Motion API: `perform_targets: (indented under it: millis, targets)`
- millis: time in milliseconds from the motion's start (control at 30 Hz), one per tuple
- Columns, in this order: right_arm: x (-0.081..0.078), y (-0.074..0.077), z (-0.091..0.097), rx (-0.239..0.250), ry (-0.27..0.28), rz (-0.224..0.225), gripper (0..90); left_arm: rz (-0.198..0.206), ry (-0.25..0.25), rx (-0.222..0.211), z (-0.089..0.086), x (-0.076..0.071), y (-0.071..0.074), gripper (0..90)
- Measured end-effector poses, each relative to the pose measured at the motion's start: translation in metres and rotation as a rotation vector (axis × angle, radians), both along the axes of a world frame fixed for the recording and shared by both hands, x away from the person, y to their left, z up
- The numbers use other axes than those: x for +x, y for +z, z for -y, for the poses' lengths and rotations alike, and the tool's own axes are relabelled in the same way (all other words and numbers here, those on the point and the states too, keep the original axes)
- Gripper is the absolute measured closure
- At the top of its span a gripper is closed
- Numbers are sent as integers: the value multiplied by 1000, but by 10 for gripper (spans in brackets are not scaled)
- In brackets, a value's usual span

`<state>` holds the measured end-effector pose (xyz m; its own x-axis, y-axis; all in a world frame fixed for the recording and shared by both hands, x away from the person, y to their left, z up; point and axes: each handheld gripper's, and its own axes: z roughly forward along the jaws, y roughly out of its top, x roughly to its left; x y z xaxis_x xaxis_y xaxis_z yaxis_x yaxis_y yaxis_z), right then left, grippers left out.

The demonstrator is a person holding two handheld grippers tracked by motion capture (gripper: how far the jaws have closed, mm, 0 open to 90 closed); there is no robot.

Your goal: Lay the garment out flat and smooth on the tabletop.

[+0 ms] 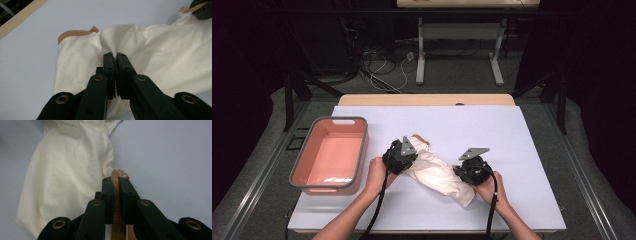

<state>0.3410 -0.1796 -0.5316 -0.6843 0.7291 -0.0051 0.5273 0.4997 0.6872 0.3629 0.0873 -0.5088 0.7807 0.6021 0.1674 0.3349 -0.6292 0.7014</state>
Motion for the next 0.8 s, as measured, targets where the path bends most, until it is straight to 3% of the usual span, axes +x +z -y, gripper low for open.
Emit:
perform_targets:
  millis: [133, 300, 467, 800]
  targets:
    - [-1, 2, 0, -8, 7, -8, 834, 3, -11, -21, -9, -9, -2, 868]
    - [-6, 8, -1, 9, 15, 22, 834, -10, -6, -37, -19, -20, -3, 867]
    - [-13, 15, -5, 34, 49, 39, 833, -17, -8, -25, -28, -30, -5, 864]
    - [-25, 17, -16, 42, 111, 22, 819, -28, 6, 30, -42, -43, -8, 861]
